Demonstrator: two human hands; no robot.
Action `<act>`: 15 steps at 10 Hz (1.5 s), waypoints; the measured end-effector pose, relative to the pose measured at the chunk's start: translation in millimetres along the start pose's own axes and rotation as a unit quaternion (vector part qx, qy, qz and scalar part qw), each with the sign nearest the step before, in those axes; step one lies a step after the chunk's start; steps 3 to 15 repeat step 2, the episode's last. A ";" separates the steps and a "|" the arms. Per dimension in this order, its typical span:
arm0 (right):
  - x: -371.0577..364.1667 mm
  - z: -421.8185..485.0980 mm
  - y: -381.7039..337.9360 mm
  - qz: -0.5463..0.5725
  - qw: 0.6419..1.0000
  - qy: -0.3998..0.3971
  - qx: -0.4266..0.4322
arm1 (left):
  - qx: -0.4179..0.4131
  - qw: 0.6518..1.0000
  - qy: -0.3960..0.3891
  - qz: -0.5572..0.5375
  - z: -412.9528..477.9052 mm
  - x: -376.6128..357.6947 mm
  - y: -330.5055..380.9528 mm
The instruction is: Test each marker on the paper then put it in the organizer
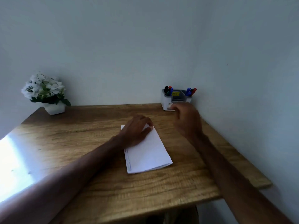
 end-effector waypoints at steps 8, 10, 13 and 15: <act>0.5 -32.0 -57.5 0.043 0.998 -0.044 0.029 | -0.021 0.988 0.136 0.072 -16.3 62.8 21.1; 0.5 -32.0 -57.5 0.043 0.998 -0.044 0.029 | -0.021 0.988 0.136 0.072 -16.3 62.8 21.1; 0.5 -32.0 -57.5 0.043 0.998 -0.044 0.029 | -0.021 0.988 0.136 0.072 -16.3 62.8 21.1; 0.5 -32.0 -57.5 0.043 0.998 -0.044 0.029 | -0.021 0.988 0.136 0.072 -16.3 62.8 21.1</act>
Point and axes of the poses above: each hand's wrist, its own z-axis towards the middle knuckle, its own x-axis out of the back of the hand, y = z × x, the point moved 10 cm from there along z, towards the middle knuckle, and after that the axes turned 7 degrees about y, right-handed, at the moved point
